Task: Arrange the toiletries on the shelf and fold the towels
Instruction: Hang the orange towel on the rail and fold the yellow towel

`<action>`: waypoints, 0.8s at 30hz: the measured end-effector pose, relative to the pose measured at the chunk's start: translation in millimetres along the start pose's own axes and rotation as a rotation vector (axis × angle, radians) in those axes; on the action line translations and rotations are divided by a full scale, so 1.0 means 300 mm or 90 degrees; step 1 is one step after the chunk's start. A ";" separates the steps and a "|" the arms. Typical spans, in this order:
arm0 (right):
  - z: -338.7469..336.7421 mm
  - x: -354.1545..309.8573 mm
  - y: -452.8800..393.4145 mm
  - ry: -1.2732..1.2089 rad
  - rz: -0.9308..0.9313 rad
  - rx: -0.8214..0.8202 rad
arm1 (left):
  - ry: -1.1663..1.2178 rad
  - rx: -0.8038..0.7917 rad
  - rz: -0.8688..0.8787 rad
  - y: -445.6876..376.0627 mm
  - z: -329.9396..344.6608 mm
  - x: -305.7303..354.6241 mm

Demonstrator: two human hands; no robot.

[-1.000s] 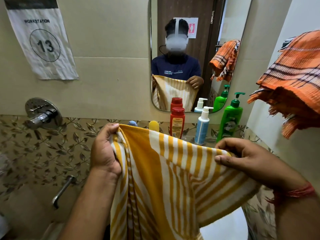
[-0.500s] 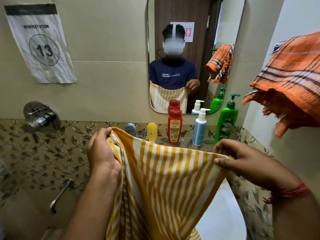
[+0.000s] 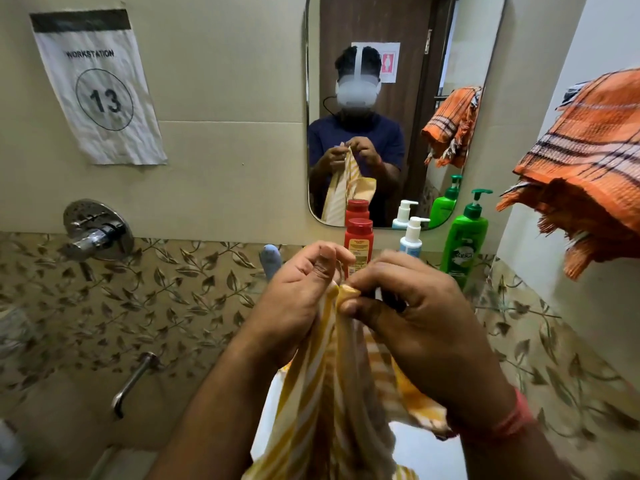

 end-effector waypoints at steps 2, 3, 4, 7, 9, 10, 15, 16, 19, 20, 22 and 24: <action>0.013 0.011 -0.008 0.019 0.036 0.049 | 0.024 -0.002 -0.003 0.008 -0.001 0.001; 0.022 0.027 -0.008 -0.020 0.060 0.065 | 0.037 -0.004 -0.005 0.015 0.005 -0.002; 0.028 0.045 -0.006 -0.060 0.080 0.091 | 0.050 -0.011 -0.004 0.020 0.011 -0.006; 0.036 0.085 0.013 -0.090 0.133 0.181 | 0.056 -0.011 0.022 0.038 0.011 -0.014; 0.051 0.111 0.029 -0.136 0.181 0.210 | 0.041 0.040 0.041 0.047 -0.014 -0.020; 0.060 0.122 0.037 -0.164 0.202 0.221 | 0.028 0.069 0.050 0.053 -0.025 -0.022; 0.094 0.138 0.048 -0.272 0.240 0.214 | -0.105 0.117 0.061 0.082 -0.029 -0.014; 0.095 0.140 0.050 -0.264 0.243 0.215 | -0.127 0.112 0.063 0.086 -0.028 -0.011; 0.095 0.147 0.055 -0.227 0.249 0.226 | -0.160 0.103 0.072 0.093 -0.021 0.004; 0.096 0.149 0.053 -0.212 0.247 0.219 | -0.161 0.101 0.075 0.095 -0.021 0.002; 0.097 0.147 0.044 -0.163 0.232 0.179 | -0.158 0.089 0.074 0.097 -0.019 -0.001; 0.093 0.143 0.032 -0.088 0.213 0.114 | -0.188 0.069 0.070 0.097 -0.018 -0.006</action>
Point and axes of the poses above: each hand's wrist, its own y-axis away from the middle knuckle, its own z-axis out of the palm, x = y × z, the point moved 7 cm from there along -y, towards the middle knuckle, and after that the axes turned 7 degrees about -x, right-handed, at the moved point
